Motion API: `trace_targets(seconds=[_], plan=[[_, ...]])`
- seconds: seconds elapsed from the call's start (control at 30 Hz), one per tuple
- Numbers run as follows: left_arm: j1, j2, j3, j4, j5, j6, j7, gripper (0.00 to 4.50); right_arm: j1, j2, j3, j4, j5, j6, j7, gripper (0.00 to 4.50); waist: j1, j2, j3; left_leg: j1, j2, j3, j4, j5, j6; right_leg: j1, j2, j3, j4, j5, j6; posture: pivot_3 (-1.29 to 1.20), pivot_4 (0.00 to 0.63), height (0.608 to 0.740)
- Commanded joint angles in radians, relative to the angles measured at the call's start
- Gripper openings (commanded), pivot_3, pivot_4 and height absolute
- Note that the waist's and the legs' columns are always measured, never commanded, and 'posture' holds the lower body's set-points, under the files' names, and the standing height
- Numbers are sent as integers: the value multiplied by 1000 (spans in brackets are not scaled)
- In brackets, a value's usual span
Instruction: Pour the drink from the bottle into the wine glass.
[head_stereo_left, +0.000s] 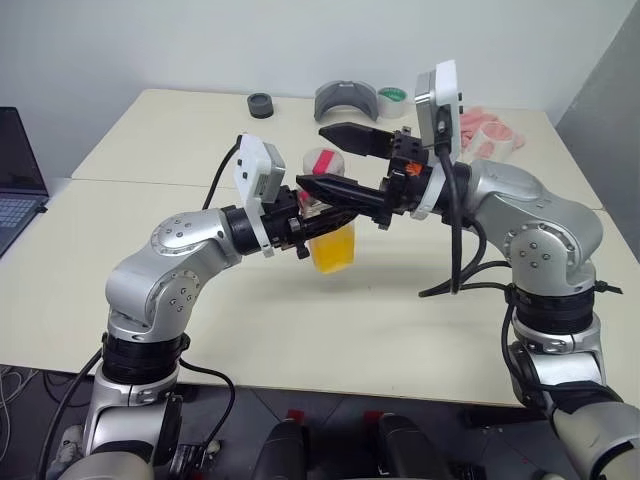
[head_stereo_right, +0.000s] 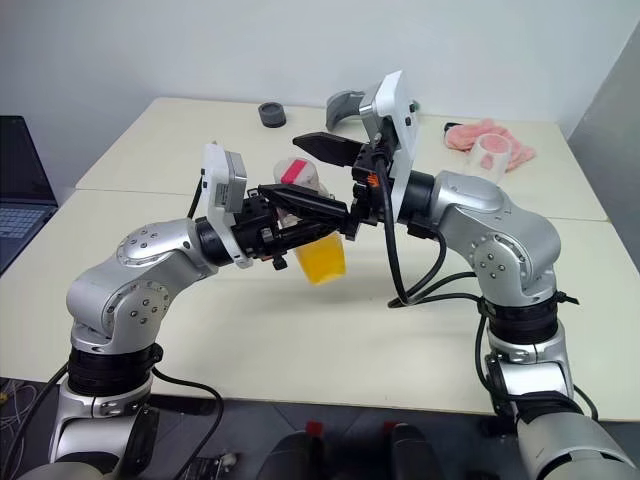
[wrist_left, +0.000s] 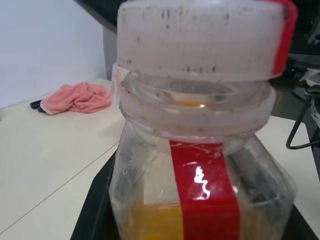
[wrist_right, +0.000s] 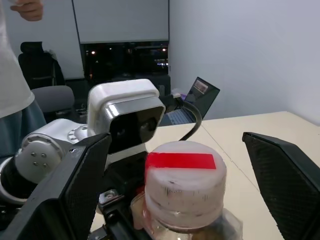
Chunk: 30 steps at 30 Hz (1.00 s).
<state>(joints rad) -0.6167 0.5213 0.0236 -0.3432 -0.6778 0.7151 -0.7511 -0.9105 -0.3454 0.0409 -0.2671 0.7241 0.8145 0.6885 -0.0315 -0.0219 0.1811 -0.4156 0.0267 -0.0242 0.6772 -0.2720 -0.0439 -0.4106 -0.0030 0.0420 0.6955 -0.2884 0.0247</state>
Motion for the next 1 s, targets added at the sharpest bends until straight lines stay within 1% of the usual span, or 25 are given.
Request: trace_targets(seconds=[0.03,0.2,0.27,0.47,0.6,0.73,0.8,0.93,1.0], plan=[[-23,-1,15,-31,-3,-25,4,1783,-26,10,-7,2,-17,-45,3,3578,0,0,0,0,0,0,0,0,0,0,0,0,0,0,0,0,150,740],[-16,1,17,-37,-3,-25,8,1783,-31,9,2,12,-33,-65,18,1827,-1,0,0,0,0,0,0,0,0,0,0,0,0,0,0,0,150,740],[-15,0,18,-38,-3,-24,10,1783,-41,15,-6,18,-29,-66,12,1752,0,0,0,0,0,0,0,0,0,0,0,0,0,0,0,0,150,740],[-10,-3,18,-45,-4,-22,15,1783,-108,53,-75,60,-23,-99,-55,1741,0,0,0,0,0,0,0,0,0,0,0,0,1,0,0,0,150,740],[-7,-5,17,-51,-4,-22,17,1783,-95,19,-76,79,-85,-131,-77,1741,0,0,0,0,0,0,0,0,0,0,0,0,0,0,0,0,150,740],[-1,-5,19,-63,-7,-19,22,1783,9,-45,-73,68,-160,-149,-103,1741,2,0,0,0,0,0,0,0,0,0,0,0,0,0,0,0,150,740],[4,-3,22,-70,-9,-16,25,1783,106,-78,-68,42,-222,-147,-157,1741,3,0,0,0,0,0,0,0,0,0,0,0,0,0,0,0,150,740],[11,-1,25,-81,-10,-12,29,1783,295,-75,-96,-33,-312,-40,-359,1741,2,0,0,-1,0,0,0,0,0,0,0,2,0,0,0,0,150,740],[12,-4,23,-81,-9,-13,31,1783,390,-39,-100,-58,-356,-20,-452,1741,2,0,0,-1,0,0,-1,0,0,0,0,2,0,0,0,0,150,740]])
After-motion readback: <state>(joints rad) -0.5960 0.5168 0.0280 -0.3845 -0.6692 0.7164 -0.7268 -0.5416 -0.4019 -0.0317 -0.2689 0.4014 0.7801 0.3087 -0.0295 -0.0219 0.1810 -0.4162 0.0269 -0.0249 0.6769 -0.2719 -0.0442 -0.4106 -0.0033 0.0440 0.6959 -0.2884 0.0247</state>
